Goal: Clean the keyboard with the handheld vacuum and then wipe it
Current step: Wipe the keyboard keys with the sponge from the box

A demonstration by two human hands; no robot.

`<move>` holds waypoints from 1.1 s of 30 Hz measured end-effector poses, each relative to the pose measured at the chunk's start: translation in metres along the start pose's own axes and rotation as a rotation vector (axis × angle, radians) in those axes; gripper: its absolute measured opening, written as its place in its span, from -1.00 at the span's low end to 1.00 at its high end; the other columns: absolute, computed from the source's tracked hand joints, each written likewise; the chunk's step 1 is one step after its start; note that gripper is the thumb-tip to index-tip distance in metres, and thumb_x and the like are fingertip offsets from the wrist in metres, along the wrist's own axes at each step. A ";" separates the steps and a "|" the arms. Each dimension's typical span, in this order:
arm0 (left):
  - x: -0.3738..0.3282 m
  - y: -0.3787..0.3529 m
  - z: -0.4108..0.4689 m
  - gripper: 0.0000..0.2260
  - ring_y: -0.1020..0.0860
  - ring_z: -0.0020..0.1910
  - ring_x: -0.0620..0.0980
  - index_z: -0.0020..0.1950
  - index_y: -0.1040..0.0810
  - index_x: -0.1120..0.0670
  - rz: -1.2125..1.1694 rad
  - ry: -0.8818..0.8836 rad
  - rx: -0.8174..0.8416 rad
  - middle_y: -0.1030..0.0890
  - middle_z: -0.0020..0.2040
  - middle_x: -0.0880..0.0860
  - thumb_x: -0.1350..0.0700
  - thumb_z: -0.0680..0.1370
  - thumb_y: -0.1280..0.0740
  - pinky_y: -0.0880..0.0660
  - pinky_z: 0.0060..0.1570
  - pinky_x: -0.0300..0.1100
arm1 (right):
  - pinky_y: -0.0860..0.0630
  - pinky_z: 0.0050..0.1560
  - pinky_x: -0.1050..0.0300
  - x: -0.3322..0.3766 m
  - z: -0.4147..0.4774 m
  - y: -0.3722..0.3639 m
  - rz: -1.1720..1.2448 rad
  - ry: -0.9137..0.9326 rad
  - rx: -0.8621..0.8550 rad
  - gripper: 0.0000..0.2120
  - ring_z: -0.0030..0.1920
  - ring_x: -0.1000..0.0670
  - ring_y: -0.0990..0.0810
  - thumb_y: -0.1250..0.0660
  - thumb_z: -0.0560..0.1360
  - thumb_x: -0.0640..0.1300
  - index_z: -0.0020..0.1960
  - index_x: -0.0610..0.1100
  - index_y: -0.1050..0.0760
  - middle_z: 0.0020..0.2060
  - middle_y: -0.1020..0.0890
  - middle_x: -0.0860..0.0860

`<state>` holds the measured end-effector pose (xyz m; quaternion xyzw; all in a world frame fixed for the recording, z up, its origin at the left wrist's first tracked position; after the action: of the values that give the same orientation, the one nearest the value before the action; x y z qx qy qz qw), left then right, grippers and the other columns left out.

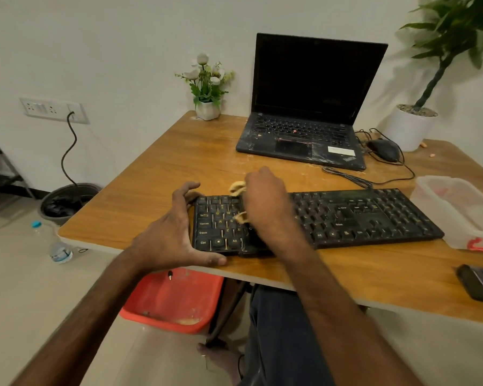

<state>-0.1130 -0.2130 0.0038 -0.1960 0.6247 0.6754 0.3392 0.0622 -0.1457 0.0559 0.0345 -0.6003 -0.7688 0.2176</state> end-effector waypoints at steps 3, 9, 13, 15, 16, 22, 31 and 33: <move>0.000 0.000 0.000 0.29 -0.45 0.36 -0.09 0.52 0.23 -0.26 0.003 -0.010 -0.012 -0.23 0.49 -0.10 -0.35 0.11 -0.63 -0.49 0.30 -0.09 | -0.49 -0.01 0.09 0.045 0.003 -0.011 -0.017 0.202 0.035 -0.74 0.08 -0.08 -0.51 -0.30 0.57 -0.23 0.25 -0.18 -0.50 0.16 -0.44 -0.13; 0.000 -0.002 0.002 0.27 -0.44 0.28 -0.19 0.53 0.23 -0.21 -0.004 -0.010 -0.018 -0.23 0.40 -0.18 -0.26 0.14 -0.64 -0.43 0.21 -0.31 | -0.55 0.07 0.04 0.023 0.014 -0.004 -0.118 0.296 0.072 -0.75 0.07 -0.07 -0.52 -0.31 0.57 -0.18 0.25 -0.15 -0.51 0.09 -0.46 -0.11; 0.002 -0.001 0.002 0.27 -0.44 0.32 -0.14 0.53 0.24 -0.23 -0.013 -0.013 -0.016 -0.23 0.47 -0.13 -0.27 0.15 -0.64 -0.46 0.28 -0.18 | -0.51 0.07 0.05 0.029 0.000 0.002 -0.065 0.366 0.113 -0.69 0.09 -0.07 -0.50 -0.31 0.57 -0.18 0.31 -0.13 -0.47 0.14 -0.44 -0.09; 0.004 -0.001 0.002 0.26 -0.47 0.34 -0.07 0.52 0.27 -0.26 -0.011 -0.016 -0.016 -0.22 0.55 -0.05 -0.28 0.17 -0.64 -0.49 0.26 -0.11 | -0.49 0.07 0.05 0.038 -0.025 0.004 -0.071 0.488 0.189 -0.65 0.12 -0.07 -0.47 -0.32 0.56 -0.19 0.33 -0.15 -0.45 0.19 -0.41 -0.10; 0.006 -0.002 0.002 0.26 -0.50 0.32 -0.05 0.51 0.27 -0.27 -0.008 -0.021 -0.016 -0.23 0.55 -0.03 -0.25 0.18 -0.65 -0.50 0.22 -0.12 | -0.51 0.07 0.04 0.041 -0.038 0.005 -0.091 0.539 0.223 -0.66 0.12 -0.08 -0.47 -0.32 0.56 -0.20 0.33 -0.18 -0.44 0.21 -0.39 -0.12; 0.007 -0.002 0.003 0.27 -0.50 0.28 -0.09 0.53 0.22 -0.21 0.007 -0.017 -0.014 -0.29 0.48 -0.04 -0.31 0.13 -0.63 -0.51 0.20 -0.17 | -0.53 0.17 -0.03 0.022 -0.071 0.015 -0.186 0.541 0.219 -0.62 0.28 -0.11 -0.40 -0.27 0.60 -0.17 0.39 -0.19 -0.36 0.35 -0.28 -0.15; 0.004 0.000 0.002 0.22 -0.39 0.41 -0.13 0.52 0.13 -0.19 -0.018 0.001 0.011 -0.25 0.48 -0.09 -0.41 0.10 -0.57 -0.44 0.38 -0.07 | -0.54 0.18 0.02 0.009 -0.090 0.017 -0.162 0.457 0.220 -0.55 0.31 -0.09 -0.37 -0.24 0.60 -0.21 0.46 -0.21 -0.25 0.42 -0.24 -0.17; 0.005 0.000 0.002 0.20 -0.39 0.40 -0.14 0.50 0.11 -0.20 -0.028 0.013 0.021 -0.25 0.47 -0.11 -0.40 0.09 -0.57 -0.41 0.39 -0.09 | -0.48 0.27 0.06 -0.010 -0.094 0.022 -0.142 0.412 0.199 -0.53 0.33 -0.05 -0.36 -0.25 0.60 -0.17 0.49 -0.14 -0.26 0.43 -0.25 -0.13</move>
<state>-0.1164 -0.2101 0.0007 -0.2055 0.6310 0.6628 0.3468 0.1070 -0.2316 0.0484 0.2539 -0.6121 -0.6960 0.2766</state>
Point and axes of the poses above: each hand's wrist, its own z-axis towards the middle knuckle, its own y-axis out of the back of the hand, x = y × z, the point moved 1 cm from there along z, towards the middle knuckle
